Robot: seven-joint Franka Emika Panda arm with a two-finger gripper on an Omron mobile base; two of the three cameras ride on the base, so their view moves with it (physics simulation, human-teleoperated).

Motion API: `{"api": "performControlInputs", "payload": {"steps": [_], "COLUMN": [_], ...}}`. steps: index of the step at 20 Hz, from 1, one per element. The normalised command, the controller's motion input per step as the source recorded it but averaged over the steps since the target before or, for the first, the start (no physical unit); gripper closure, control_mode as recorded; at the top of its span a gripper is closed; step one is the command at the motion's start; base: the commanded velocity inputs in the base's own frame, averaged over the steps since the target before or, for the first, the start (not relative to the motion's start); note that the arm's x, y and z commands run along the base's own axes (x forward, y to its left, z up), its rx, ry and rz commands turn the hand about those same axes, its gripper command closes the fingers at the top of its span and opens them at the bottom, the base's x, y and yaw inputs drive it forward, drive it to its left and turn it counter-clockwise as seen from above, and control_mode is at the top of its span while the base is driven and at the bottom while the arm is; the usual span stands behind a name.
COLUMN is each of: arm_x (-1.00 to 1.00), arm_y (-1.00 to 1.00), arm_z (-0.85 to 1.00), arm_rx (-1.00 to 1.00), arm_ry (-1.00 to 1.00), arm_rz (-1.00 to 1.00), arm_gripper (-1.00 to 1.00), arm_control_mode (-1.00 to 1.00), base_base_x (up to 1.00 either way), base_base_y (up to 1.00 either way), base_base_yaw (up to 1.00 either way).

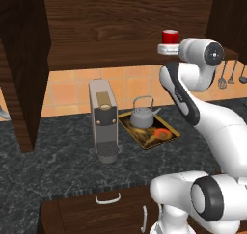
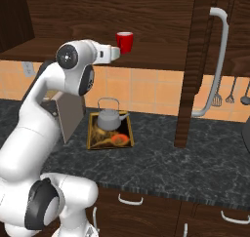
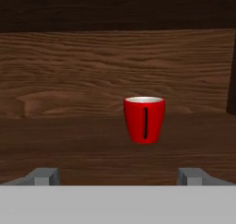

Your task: Pick the kettle from the counter and place it on the tray. Then pick the mug from the cabinet and place it on the tray. Then close the cabinet doors.

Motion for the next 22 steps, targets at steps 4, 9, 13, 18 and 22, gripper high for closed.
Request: {"api": "performControlInputs", "payload": {"steps": [4, 9, 13, 18, 22], "arm_x": [0.35, 0.29, 0.22, 0.16, 0.22], "arm_y": [-0.07, -0.02, -0.08, -0.24, -0.21], "arm_z": [0.00, 0.00, 0.00, 0.00, 0.00], "arm_rx": [0.00, 0.00, 0.00, 0.00, 0.00], "arm_ry": [0.00, 0.00, 0.02, 0.05, 0.05], "arm_rz": [0.00, -0.02, -0.02, 0.00, 0.00], "arm_gripper": [-1.00, -1.00, -1.00, -1.00, -1.00], "arm_control_mode": [-1.00, -1.00, -1.00, -1.00, -1.00], "base_base_x": [0.00, 0.00, 0.00, 0.00, 0.00], "base_base_y": [0.00, 0.00, 0.00, 0.00, 0.00], "base_base_yaw": [0.00, 0.00, 0.00, 0.00, 0.00]}}
